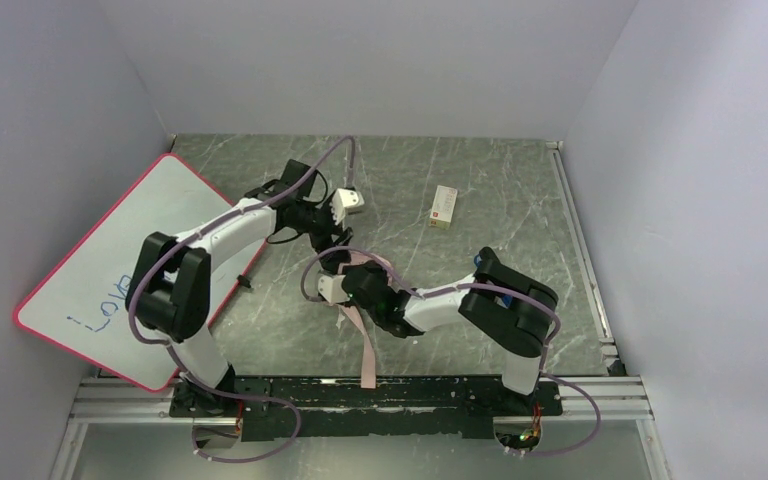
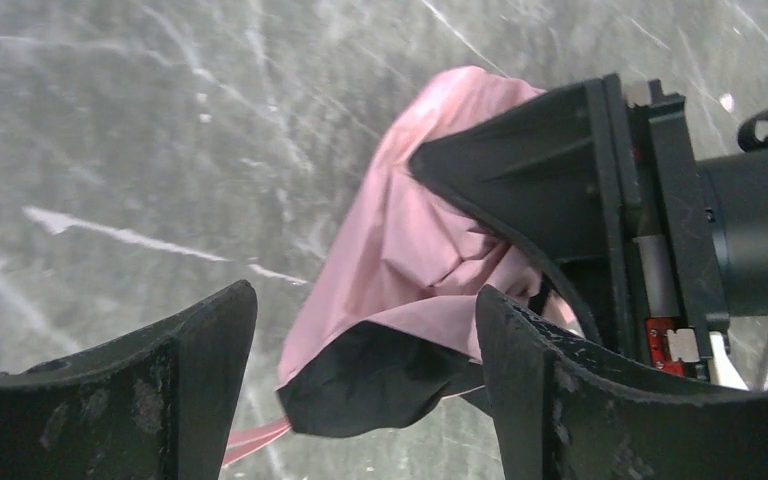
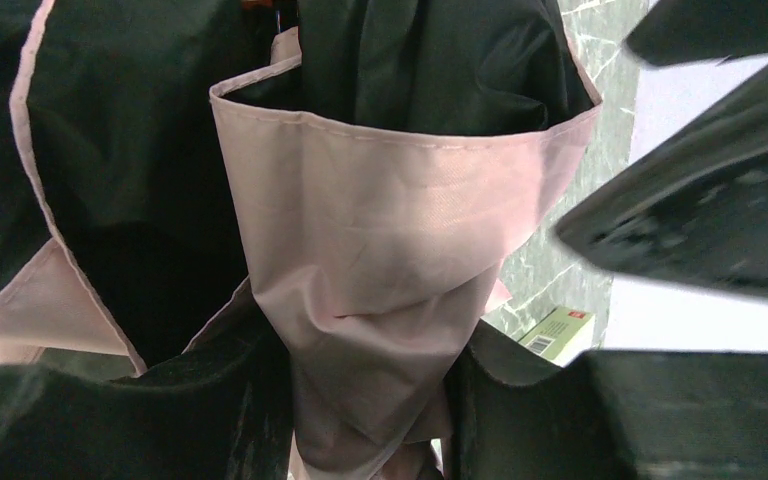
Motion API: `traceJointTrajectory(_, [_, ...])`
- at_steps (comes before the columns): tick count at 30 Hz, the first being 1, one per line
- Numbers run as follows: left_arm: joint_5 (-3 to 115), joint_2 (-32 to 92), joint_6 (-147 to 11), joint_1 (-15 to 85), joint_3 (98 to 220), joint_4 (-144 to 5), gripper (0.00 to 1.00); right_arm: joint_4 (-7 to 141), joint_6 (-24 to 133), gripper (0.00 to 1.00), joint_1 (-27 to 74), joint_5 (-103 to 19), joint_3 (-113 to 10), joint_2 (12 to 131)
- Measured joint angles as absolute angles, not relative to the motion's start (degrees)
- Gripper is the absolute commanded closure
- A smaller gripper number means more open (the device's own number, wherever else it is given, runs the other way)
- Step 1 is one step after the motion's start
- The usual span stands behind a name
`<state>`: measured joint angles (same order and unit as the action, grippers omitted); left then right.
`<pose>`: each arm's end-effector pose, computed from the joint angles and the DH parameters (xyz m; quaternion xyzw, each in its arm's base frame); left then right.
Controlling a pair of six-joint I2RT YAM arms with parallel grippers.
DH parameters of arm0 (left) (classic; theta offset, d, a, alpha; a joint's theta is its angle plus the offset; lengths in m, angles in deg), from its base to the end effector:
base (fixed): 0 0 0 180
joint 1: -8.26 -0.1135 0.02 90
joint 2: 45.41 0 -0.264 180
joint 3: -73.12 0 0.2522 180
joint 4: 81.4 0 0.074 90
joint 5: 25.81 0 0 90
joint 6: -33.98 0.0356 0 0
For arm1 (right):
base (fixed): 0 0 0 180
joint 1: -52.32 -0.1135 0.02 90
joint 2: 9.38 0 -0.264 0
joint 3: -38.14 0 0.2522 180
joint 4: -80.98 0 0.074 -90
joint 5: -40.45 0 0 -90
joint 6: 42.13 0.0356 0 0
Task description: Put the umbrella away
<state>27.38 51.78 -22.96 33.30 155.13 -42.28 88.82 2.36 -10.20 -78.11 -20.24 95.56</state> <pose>0.3137 -0.1701 0.2261 0.5232 0.7426 -0.2795 0.3112 0.1737 0.2970 0.1196 -0.6442 0.5997 -0.1579 0.4476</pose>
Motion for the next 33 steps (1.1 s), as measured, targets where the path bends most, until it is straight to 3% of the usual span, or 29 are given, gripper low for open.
traceJointTrajectory(13, [27.9,60.5,-13.3,36.3,157.8,-32.5,0.19,88.6,1.9,0.98,-11.0,-79.0,-20.1,95.6])
traceJointTrajectory(17, [28.5,61.5,-11.8,36.5,158.1,-32.2,0.36,88.6,1.7,0.98,-11.2,-79.0,-20.0,95.5])
traceJointTrajectory(25, [29.4,64.7,-10.0,37.7,160.7,-29.5,0.45,88.6,1.4,0.97,-11.3,-79.0,-19.8,95.4])
traceJointTrajectory(31, [32.3,64.8,-9.5,39.6,160.5,-29.3,0.75,88.5,1.2,0.91,-11.6,-79.2,-19.0,94.7])
traceJointTrajectory(33, [32.5,64.8,-9.5,40.0,160.4,-29.3,0.81,88.4,1.2,0.86,-11.8,-79.2,-18.6,94.3])
